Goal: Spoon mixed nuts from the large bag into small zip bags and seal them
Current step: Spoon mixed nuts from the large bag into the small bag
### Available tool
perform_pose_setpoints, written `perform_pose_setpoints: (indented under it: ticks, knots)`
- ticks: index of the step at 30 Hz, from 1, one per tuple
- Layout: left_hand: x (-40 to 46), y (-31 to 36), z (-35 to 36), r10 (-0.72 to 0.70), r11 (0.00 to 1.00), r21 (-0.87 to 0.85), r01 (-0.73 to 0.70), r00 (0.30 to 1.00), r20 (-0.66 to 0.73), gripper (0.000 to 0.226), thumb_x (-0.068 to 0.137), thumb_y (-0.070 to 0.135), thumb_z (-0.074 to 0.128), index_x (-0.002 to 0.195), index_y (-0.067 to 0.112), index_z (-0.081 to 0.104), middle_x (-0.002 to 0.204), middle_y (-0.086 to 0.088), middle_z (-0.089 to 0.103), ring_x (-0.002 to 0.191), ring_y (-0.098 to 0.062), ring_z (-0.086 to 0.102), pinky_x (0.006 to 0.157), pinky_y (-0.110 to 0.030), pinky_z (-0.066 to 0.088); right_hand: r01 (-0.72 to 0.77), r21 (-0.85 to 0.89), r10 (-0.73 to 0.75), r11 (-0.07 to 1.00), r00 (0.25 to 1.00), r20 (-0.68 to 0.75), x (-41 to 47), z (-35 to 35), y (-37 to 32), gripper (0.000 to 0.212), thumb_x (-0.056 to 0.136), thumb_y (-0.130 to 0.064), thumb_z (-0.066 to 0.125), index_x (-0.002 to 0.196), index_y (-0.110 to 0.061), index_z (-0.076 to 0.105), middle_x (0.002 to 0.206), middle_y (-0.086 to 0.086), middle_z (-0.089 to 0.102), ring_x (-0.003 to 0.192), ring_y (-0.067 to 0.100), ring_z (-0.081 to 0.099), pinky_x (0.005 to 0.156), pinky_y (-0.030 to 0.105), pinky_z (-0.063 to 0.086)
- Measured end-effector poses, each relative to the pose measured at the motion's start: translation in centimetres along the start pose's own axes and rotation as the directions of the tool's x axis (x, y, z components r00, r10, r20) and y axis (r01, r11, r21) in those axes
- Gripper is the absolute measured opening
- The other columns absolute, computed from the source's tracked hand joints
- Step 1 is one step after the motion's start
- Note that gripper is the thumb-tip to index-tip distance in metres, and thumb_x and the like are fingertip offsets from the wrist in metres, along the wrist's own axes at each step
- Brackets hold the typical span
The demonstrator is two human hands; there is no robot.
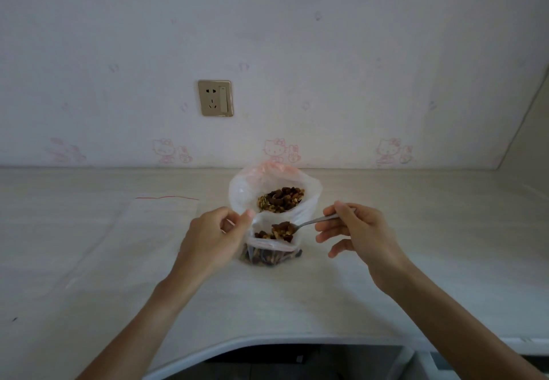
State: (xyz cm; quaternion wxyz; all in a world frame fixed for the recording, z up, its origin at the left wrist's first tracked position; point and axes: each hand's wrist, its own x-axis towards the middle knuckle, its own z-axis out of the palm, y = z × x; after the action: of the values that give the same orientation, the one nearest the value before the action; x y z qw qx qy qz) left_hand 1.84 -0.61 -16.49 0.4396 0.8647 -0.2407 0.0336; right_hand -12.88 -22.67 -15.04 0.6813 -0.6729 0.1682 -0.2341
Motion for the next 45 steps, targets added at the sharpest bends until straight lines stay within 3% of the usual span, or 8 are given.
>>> perform_pose_setpoints:
  ticks: [6,10,13,19,25,32,39,45]
  knots:
    - [-0.1,0.7,0.6,-0.013,0.996,-0.082,0.020,0.996,0.083,0.028,0.097,0.042,0.069,0.075,0.026,0.074,0.059,0.005,0.071,0.055,-0.005,0.066,0.062,-0.023,0.047,0.327,-0.408,-0.313,0.852,0.944,0.102,-0.7,-0.1,-0.3,0.026,0.108,-0.020,0.048,0.097,-0.012,0.070,0.080,0.000,0.076,0.074,0.016,0.074,0.054,0.038,0.060]
    - [-0.2,0.7,0.4,-0.020,0.992,-0.123,0.029,0.997,0.077,0.027,0.099,0.033,0.067,0.075,0.023,0.072,0.058,0.001,0.071,0.050,-0.003,0.062,0.055,-0.014,0.041,0.646,-0.704,-0.481,0.294,0.737,0.475,-1.7,-0.5,-1.3,0.034,0.110,-0.029,0.040,0.101,-0.013,0.068,0.081,-0.003,0.069,0.069,0.017,0.065,0.061,0.041,0.055]
    - [-0.4,0.5,0.3,-0.018,0.990,-0.136,0.028,0.997,0.071,0.027,0.100,0.030,0.067,0.074,0.022,0.070,0.058,0.001,0.070,0.051,-0.005,0.062,0.058,-0.022,0.043,0.743,-0.663,-0.491,-0.094,0.544,0.680,-2.2,-0.2,-2.0,0.020,0.106,-0.019,0.053,0.092,-0.011,0.065,0.071,0.000,0.056,0.056,0.020,0.049,0.046,0.041,0.047]
    - [-0.2,0.3,0.2,0.001,0.991,-0.136,0.006,0.999,0.050,0.026,0.100,0.030,0.067,0.076,0.021,0.070,0.059,0.004,0.071,0.051,-0.004,0.062,0.057,-0.022,0.044,0.774,-0.578,-0.425,-0.261,0.445,0.788,-2.4,0.3,-2.6,0.013,0.093,-0.004,0.070,0.087,-0.012,0.063,0.068,0.000,0.049,0.056,0.017,0.038,0.042,0.038,0.043]
    - [0.1,-0.7,0.1,-0.016,0.997,-0.070,0.020,0.998,0.067,0.023,0.099,0.039,0.067,0.080,0.027,0.070,0.062,0.009,0.073,0.057,-0.005,0.066,0.064,-0.027,0.046,0.724,-0.628,-0.600,0.287,0.646,0.471,-1.8,-0.4,-2.5,0.027,0.109,-0.024,0.044,0.100,-0.013,0.068,0.079,-0.007,0.067,0.063,0.008,0.061,0.056,0.026,0.049]
    - [1.8,-1.2,-0.6,-0.085,0.996,-0.034,0.085,0.996,0.008,0.044,0.095,0.064,0.058,0.079,0.024,0.068,0.066,0.009,0.073,0.065,-0.009,0.071,0.071,-0.033,0.054,0.411,-0.231,-0.415,0.882,0.909,0.033,0.1,0.3,-1.7,0.028,0.109,-0.016,0.045,0.098,-0.007,0.069,0.079,0.007,0.075,0.071,0.027,0.074,0.048,0.037,0.056]
    - [5.1,-0.6,0.5,-0.226,0.967,-0.101,0.236,0.969,0.097,0.057,0.088,0.072,0.062,0.113,0.021,0.059,0.096,0.005,0.073,0.088,-0.016,0.073,0.077,-0.037,0.055,0.004,-0.007,-0.004,1.000,0.996,-0.091,3.1,1.9,-1.6,0.032,0.109,-0.024,0.049,0.102,-0.001,0.070,0.082,0.015,0.078,0.070,0.030,0.075,0.051,0.036,0.059]
    - [6.1,-0.6,2.4,-0.127,0.937,-0.303,0.175,0.977,0.173,0.018,0.094,0.043,0.072,0.105,0.029,0.073,0.092,0.007,0.080,0.088,-0.014,0.077,0.082,-0.037,0.063,-0.116,-0.073,0.112,0.991,0.992,-0.058,5.1,1.8,-1.4,0.035,0.108,-0.028,0.053,0.101,0.002,0.071,0.083,0.016,0.079,0.071,0.031,0.077,0.053,0.037,0.062]
